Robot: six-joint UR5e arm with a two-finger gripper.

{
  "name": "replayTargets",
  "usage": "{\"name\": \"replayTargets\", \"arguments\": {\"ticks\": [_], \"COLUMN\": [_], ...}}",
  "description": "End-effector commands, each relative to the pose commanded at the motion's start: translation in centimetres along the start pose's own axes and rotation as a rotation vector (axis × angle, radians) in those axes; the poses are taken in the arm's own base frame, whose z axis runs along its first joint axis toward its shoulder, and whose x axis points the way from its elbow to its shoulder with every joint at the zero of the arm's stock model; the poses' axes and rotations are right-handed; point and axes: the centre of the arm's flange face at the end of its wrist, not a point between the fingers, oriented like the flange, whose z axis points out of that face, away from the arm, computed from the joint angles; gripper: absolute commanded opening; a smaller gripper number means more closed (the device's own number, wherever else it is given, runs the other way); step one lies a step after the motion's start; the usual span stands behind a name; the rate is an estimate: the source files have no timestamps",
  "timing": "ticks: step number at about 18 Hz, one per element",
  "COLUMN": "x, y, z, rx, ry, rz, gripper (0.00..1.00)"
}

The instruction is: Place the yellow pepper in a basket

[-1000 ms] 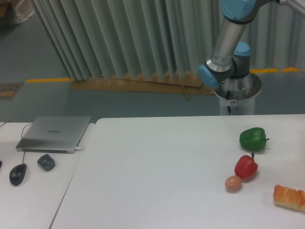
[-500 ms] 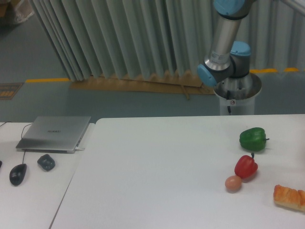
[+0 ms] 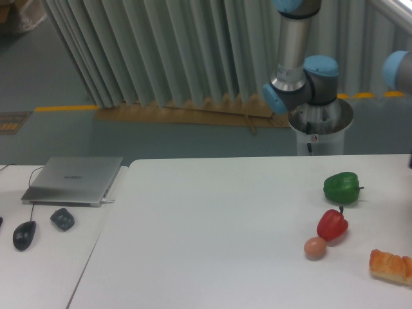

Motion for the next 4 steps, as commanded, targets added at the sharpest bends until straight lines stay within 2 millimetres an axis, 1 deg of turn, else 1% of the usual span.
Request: {"name": "replayTargets", "arguments": {"ticks": [1, 2, 4], "x": [0.95, 1.49, 1.51], "y": [-0.22, -0.82, -0.94], "z": [0.13, -0.09, -0.42], "rx": [-0.014, -0.014, -0.012], "ry": [0.052, 0.056, 0.054], "rz": [-0.002, -0.002, -0.01], "gripper": [1.0, 1.0, 1.0]}}
